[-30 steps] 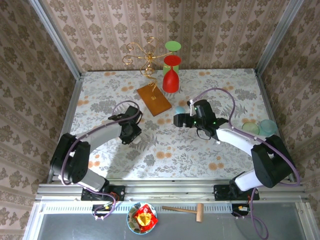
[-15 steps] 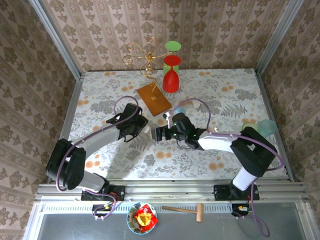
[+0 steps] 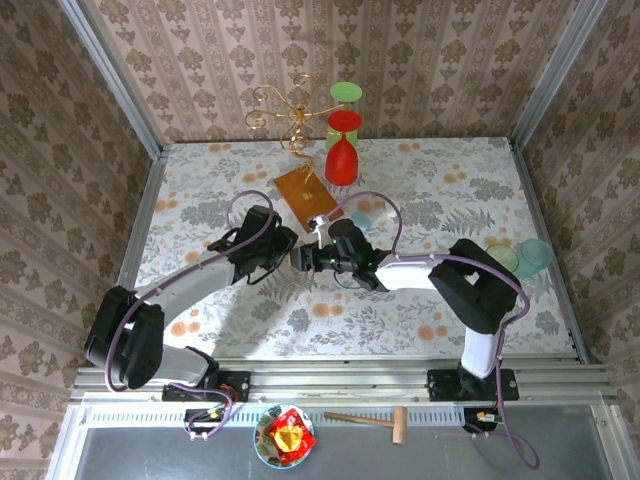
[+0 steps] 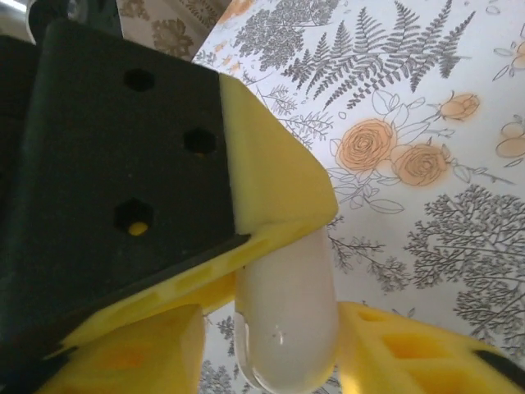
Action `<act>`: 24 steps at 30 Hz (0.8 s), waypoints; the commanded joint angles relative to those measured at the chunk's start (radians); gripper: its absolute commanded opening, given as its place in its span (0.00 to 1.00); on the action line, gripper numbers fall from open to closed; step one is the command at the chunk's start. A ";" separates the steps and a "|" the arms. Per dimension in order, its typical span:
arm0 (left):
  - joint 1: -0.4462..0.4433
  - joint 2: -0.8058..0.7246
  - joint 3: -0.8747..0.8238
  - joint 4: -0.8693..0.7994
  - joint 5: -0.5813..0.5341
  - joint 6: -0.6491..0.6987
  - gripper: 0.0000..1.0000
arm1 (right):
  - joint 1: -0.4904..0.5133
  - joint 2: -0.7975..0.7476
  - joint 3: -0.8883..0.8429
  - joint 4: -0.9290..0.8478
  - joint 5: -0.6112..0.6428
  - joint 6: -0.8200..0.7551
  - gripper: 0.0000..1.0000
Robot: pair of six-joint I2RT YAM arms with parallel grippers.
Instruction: Insert the wireless bluetooth earbuds into the charging case
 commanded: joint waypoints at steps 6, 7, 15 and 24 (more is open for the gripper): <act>0.005 -0.049 -0.021 0.011 -0.002 0.020 0.47 | -0.018 -0.023 0.029 -0.006 -0.063 -0.038 0.16; 0.009 -0.050 -0.021 0.016 -0.005 0.037 0.56 | -0.019 -0.038 0.029 -0.027 -0.066 -0.055 0.16; 0.101 -0.127 -0.072 0.242 0.068 0.398 0.97 | -0.092 -0.197 0.009 -0.257 -0.163 -0.245 0.08; 0.169 -0.257 -0.139 0.474 0.181 0.974 1.00 | -0.227 -0.398 0.067 -0.606 -0.253 -0.504 0.08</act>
